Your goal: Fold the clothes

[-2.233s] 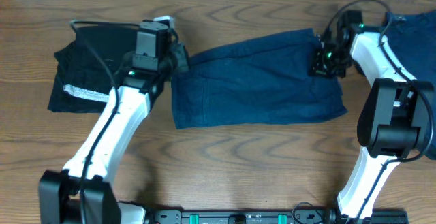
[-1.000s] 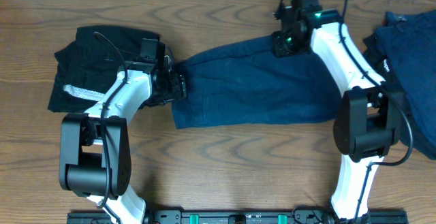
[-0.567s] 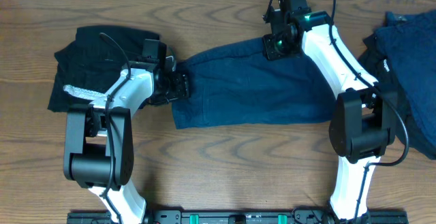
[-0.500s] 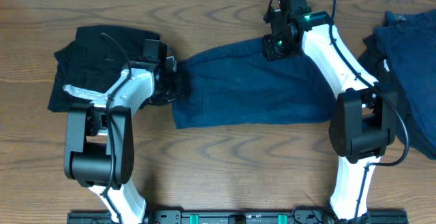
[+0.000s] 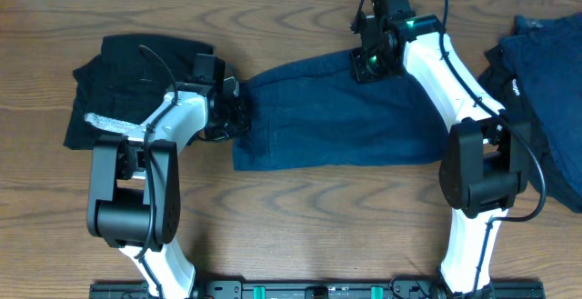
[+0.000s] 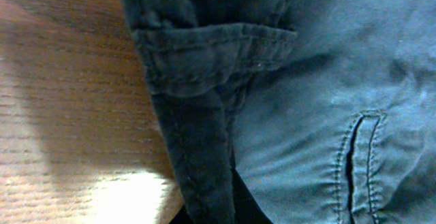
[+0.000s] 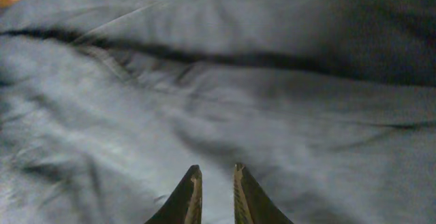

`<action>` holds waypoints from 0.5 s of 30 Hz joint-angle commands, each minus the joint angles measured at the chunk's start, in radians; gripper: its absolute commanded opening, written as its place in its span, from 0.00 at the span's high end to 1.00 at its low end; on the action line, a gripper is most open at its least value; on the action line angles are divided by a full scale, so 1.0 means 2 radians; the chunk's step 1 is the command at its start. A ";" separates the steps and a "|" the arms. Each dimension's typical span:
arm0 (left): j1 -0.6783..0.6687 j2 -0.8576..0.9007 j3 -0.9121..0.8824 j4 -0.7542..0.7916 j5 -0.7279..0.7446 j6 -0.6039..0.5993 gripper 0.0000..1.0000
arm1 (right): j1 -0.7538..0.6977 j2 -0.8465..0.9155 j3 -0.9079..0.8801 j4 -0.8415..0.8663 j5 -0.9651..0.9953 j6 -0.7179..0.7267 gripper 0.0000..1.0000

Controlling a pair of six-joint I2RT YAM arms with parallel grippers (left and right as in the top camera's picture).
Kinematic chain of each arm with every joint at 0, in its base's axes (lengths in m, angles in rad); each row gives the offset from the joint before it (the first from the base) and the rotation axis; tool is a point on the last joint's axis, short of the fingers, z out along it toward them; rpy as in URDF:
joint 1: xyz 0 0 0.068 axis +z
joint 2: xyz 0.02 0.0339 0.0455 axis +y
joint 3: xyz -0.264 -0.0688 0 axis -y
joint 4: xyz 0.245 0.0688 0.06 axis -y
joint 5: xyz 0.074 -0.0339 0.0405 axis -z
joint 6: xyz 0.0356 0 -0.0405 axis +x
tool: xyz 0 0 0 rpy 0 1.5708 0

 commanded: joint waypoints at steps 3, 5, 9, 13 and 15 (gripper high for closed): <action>0.000 -0.043 0.015 -0.004 -0.005 0.001 0.94 | -0.002 -0.004 -0.004 -0.025 -0.104 0.001 0.90; 0.000 -0.060 0.021 -0.004 -0.005 0.001 0.94 | -0.002 -0.004 -0.004 -0.043 -0.105 0.016 0.94; 0.000 -0.091 0.034 -0.004 -0.005 0.001 0.94 | -0.002 -0.004 -0.004 -0.066 -0.109 0.032 0.96; 0.000 -0.116 0.042 -0.004 -0.006 0.001 0.94 | -0.002 -0.004 -0.004 -0.082 -0.121 0.054 0.99; 0.000 -0.122 0.047 -0.003 -0.006 0.001 0.94 | -0.002 -0.004 -0.004 -0.093 -0.128 0.070 0.99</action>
